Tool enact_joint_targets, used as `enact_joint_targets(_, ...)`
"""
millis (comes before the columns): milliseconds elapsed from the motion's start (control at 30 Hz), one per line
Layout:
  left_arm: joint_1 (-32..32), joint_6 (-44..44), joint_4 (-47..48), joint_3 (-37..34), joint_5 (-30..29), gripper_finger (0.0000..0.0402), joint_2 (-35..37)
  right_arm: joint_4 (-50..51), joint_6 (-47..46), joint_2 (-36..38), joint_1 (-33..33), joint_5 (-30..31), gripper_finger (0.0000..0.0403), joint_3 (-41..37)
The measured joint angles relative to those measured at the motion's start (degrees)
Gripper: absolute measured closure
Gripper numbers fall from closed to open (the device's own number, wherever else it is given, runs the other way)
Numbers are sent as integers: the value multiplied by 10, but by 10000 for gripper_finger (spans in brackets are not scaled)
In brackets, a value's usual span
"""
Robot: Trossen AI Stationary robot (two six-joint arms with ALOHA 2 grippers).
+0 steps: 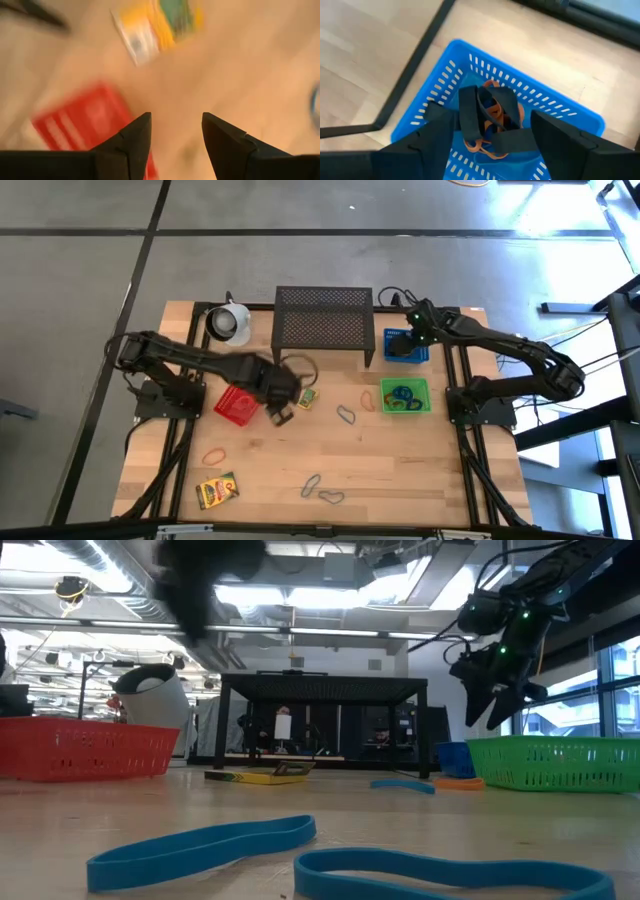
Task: Pick & Place Office Desk Supplies
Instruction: Put the orange rubber band into the blue bin
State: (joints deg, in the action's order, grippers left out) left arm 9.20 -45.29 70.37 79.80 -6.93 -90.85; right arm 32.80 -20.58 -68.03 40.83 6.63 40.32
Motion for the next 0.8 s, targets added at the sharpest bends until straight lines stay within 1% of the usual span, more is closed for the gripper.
enact_joint_targets(167,84,-65,18,-53,91,231,0,0,-13,45,0,0,144,0)
enact_joint_targets(233,117,-109,12,-84,130,231,0,0,-20,64,-1,0,150,0)
enact_joint_targets(333,162,-191,3,-134,174,231,0,0,-30,87,-6,0,157,0)
enact_joint_targets(400,191,-238,-25,-166,199,231,0,-2,-30,99,-13,0,160,0)
enact_joint_targets(467,215,-277,-84,-198,219,231,0,-3,-33,106,-21,0,163,1)
enact_joint_targets(600,247,-353,-186,-258,211,231,-1,-7,-45,110,-35,0,165,1)
enact_joint_targets(700,261,-415,-193,-291,187,231,-1,-7,-47,110,-45,0,165,1)
enact_joint_targets(800,273,-455,-198,-312,182,232,-1,-7,-56,110,-53,0,166,1)
